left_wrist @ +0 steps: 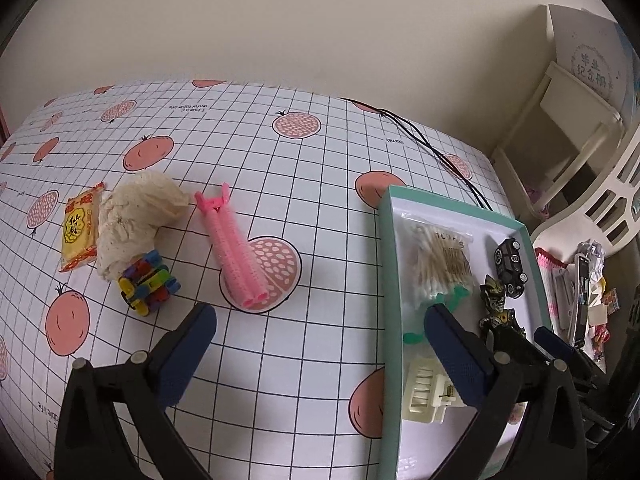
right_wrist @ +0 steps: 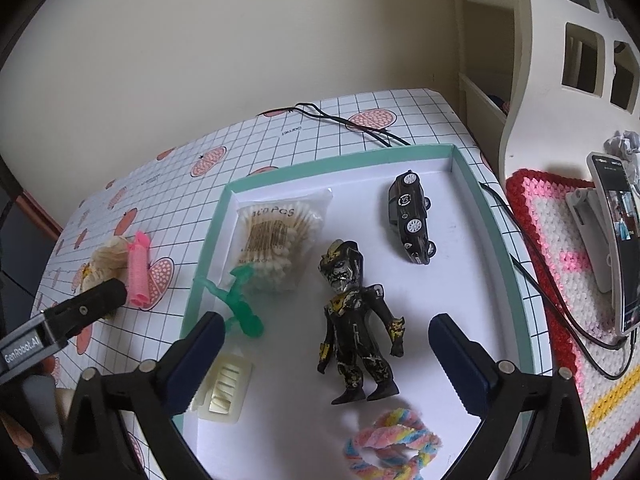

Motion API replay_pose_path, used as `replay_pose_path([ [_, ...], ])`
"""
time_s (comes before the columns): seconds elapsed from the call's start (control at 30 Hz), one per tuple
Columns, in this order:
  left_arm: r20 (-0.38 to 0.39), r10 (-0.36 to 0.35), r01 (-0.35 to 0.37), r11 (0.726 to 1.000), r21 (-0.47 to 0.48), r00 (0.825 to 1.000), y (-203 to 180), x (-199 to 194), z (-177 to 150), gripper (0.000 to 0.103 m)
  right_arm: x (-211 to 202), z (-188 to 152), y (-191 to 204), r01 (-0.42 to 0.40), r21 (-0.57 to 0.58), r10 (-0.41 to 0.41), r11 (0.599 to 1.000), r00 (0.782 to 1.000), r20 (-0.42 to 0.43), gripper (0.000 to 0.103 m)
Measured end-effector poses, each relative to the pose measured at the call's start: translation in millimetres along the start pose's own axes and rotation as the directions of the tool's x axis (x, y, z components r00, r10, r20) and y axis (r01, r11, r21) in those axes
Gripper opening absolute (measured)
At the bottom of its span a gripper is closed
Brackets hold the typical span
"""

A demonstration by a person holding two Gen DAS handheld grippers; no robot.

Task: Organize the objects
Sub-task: 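Move both open tools from the tray back to the remaining toys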

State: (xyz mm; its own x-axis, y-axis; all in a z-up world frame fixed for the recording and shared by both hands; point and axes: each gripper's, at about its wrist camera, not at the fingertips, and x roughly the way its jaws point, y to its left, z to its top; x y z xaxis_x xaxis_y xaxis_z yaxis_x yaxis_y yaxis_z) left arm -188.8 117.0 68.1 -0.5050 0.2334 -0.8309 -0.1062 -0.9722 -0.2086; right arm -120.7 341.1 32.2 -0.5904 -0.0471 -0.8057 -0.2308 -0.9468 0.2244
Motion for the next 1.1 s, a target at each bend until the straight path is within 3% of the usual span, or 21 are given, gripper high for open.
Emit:
replay_pose_path([
  [0.33,0.089,-0.049,0.049,0.999,0.004,0.995,24.3,-40.7,22.5,0.103,-34.0,13.5,22.5,-0.021,0.000,0.021,1.000,0.990,0.140,0.103],
  [0.5,0.160,-0.010,0.011,1.000,-0.003,0.987,55.2,-63.6,33.9,0.103,-46.4,18.1,58.2,-0.057,-0.045,0.065,0.997,0.979,0.195,0.103],
  [0.87,0.141,0.128,-0.098,0.975,-0.202,0.982,158.3,-57.7,36.8,0.103,-25.0,17.0,147.9,-0.097,-0.184,0.124,0.978,0.982,0.142,0.103],
  [1.1,0.105,0.135,-0.102,0.956,-0.274,0.985,196.4,-44.7,33.0,0.103,-5.1,17.6,180.6,-0.097,-0.224,0.120,0.970,0.989,0.091,0.101],
])
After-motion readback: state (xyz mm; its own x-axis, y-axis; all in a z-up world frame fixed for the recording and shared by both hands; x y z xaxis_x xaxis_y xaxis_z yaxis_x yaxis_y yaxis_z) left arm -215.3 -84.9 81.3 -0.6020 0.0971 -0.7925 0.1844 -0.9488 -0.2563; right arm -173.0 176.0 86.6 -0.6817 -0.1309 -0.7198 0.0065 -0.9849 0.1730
